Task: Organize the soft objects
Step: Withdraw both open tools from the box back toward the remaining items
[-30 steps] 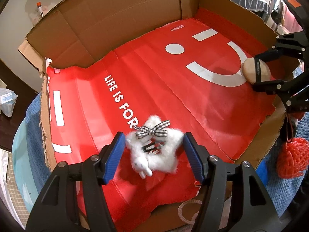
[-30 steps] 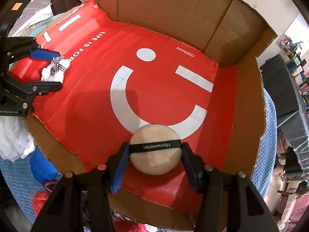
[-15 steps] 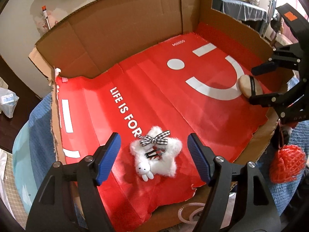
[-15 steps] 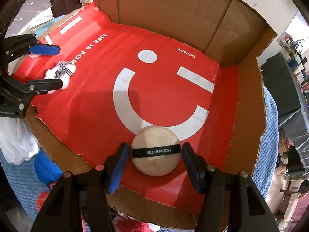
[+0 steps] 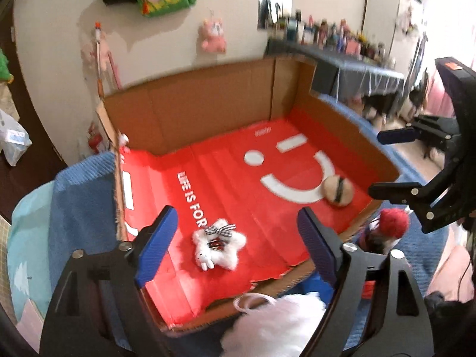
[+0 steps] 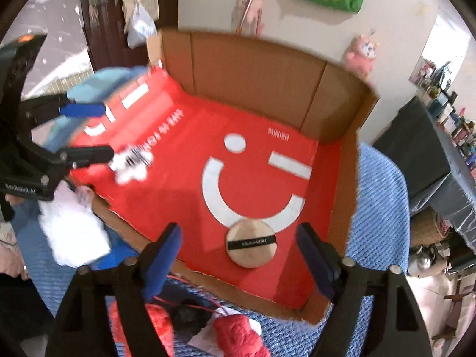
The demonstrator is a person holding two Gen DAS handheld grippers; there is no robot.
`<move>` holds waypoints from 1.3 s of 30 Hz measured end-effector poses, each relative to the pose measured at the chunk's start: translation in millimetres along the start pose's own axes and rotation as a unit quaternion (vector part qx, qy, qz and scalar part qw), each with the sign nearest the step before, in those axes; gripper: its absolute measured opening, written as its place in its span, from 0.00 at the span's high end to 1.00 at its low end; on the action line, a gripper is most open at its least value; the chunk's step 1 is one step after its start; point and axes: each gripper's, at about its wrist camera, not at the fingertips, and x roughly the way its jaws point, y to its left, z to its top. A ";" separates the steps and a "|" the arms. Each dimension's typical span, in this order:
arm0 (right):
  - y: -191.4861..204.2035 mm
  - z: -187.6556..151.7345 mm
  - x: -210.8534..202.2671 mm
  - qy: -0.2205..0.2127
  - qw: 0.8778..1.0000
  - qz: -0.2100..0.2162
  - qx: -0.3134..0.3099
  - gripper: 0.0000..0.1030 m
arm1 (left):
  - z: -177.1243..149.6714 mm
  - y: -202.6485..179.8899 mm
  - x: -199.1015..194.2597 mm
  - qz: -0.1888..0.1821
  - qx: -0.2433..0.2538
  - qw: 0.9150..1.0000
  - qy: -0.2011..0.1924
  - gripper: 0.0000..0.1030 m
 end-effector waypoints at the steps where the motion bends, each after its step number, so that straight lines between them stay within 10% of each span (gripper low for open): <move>1: 2.6 -0.1 -8.0 -0.013 1.000 0.001 0.002 0.15 | -1.3 -2.9 -7.0 0.001 -0.002 1.000 -0.012 0.12; 19: 57.6 -100.4 -140.1 -0.260 0.960 -0.081 0.068 0.00 | -105.0 -74.4 -124.1 0.075 -0.027 0.977 -0.197 0.00; 39: 102.8 -208.7 -86.8 -0.284 0.940 -0.132 0.132 0.00 | -198.2 -97.4 -81.3 0.107 -0.106 0.970 -0.188 0.00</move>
